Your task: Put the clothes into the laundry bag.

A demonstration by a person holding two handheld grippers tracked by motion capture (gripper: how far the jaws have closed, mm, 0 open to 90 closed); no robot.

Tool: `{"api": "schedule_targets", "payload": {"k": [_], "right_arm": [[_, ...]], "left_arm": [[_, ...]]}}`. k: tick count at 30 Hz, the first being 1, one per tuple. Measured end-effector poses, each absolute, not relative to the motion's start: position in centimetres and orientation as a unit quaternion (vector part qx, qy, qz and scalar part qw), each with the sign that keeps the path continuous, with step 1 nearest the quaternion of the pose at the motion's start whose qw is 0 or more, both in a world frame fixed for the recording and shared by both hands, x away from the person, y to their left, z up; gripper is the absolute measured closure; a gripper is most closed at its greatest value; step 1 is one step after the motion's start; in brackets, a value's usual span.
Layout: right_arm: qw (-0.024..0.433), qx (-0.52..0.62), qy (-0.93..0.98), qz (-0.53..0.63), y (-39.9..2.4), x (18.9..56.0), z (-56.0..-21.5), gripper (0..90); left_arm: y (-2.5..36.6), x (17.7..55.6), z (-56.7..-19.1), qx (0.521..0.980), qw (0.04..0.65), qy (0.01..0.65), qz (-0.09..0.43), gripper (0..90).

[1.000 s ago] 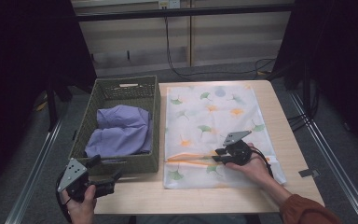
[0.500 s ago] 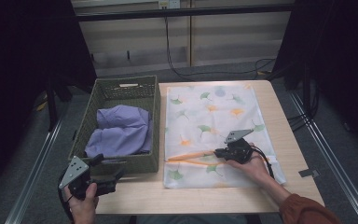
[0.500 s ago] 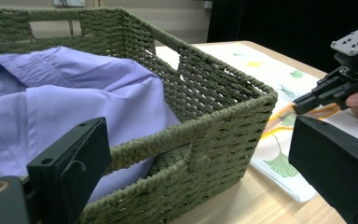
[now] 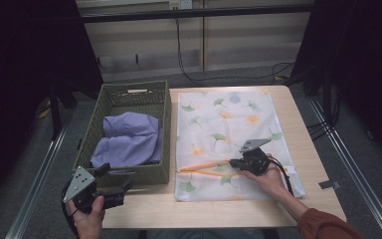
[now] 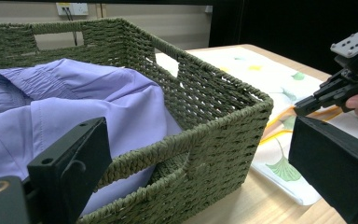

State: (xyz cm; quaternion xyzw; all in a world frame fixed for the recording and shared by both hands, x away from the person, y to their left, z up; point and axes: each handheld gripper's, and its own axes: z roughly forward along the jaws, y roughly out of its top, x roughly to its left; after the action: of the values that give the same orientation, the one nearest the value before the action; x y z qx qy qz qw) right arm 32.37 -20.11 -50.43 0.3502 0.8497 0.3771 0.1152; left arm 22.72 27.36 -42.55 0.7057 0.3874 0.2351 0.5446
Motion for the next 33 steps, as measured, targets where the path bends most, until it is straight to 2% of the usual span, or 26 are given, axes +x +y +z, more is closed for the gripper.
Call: {"api": "schedule_targets", "payload": {"k": [15, 33], "right_arm": [[0.111, 0.362, 0.820, 0.429, -20.7, 32.6, -49.3, 90.0], [0.129, 0.361, 0.789, 0.480, -21.0, 33.0, -46.4, 90.0]], "left_arm": [[27.5, 22.9, -42.6, 0.707, 0.545, 0.384, 0.236, 4.4], [27.7, 23.0, -42.7, 0.703, 0.546, 0.390, 0.234, 4.5]]}}
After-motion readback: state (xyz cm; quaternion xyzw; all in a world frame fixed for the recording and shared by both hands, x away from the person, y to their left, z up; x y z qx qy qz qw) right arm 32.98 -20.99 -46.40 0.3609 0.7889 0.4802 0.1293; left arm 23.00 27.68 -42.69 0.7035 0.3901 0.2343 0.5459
